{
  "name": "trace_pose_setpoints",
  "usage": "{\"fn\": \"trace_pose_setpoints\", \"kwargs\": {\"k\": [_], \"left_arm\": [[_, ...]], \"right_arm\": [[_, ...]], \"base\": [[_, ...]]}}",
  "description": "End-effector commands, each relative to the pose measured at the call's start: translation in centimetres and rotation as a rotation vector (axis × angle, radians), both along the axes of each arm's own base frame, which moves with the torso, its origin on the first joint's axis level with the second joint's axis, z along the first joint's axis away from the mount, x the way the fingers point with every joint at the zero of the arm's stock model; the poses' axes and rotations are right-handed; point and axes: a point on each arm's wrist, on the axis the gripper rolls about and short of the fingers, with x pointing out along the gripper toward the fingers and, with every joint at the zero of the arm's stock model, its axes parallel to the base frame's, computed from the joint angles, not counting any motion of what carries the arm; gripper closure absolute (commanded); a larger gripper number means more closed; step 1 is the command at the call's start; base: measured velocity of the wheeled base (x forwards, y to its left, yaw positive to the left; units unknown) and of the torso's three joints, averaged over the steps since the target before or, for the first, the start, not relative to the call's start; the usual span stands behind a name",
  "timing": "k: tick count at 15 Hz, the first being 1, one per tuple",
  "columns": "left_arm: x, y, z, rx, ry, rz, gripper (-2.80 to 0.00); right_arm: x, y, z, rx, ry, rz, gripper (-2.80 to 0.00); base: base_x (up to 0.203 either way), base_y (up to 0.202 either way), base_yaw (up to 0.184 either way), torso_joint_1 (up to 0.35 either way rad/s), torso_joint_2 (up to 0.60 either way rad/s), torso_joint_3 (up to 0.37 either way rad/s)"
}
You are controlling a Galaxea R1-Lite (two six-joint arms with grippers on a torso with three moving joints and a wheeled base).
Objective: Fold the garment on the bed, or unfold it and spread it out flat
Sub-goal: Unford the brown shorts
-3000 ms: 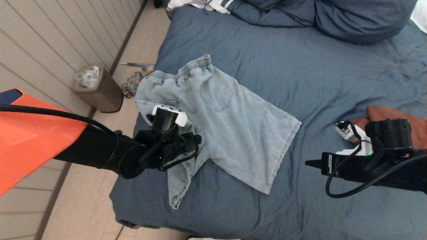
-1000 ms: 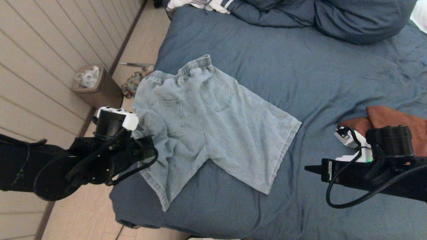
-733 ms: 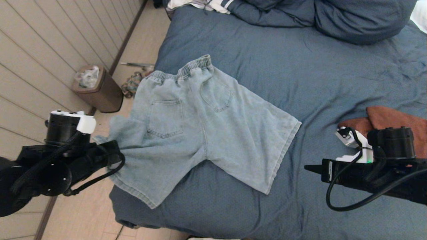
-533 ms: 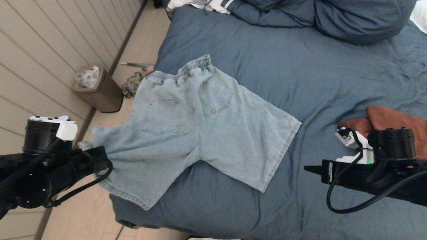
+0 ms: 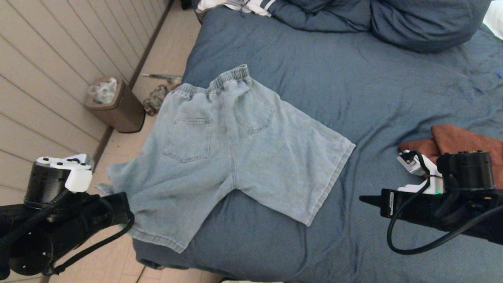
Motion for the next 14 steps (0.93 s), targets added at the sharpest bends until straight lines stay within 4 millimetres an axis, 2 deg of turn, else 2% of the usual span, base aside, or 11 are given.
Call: {"fn": "trace_pose_setpoints", "kwargs": {"k": [1,4,10,14], "left_arm": [[-0.9,-0.3,-0.1,0.001,-0.001,-0.027,-2.80],[-1.8,0.1,1.4,-0.016,-0.059,-0.023,-2.80],[-5.1,1.7,6.6,-0.038,-0.142,-0.007,-2.80],[-4.1,1.2,8.4,-0.063,-0.166,-0.020,-2.80]], "right_arm": [[0.0,0.0,0.0,0.002,0.001,0.003,0.00],[0.0,0.0,0.0,0.002,0.001,0.002,0.00],[-0.3,0.0,0.3,0.003,-0.013,0.000,0.00],[-0.8,-0.1,1.1,0.023,-0.039,-0.011,0.00]], "base": [[0.000,0.000,0.000,0.000,0.00,0.000],[0.000,0.000,0.000,0.000,0.00,0.000],[0.000,0.000,0.000,0.000,0.00,0.000],[0.000,0.000,0.000,0.000,0.00,0.000]]}}
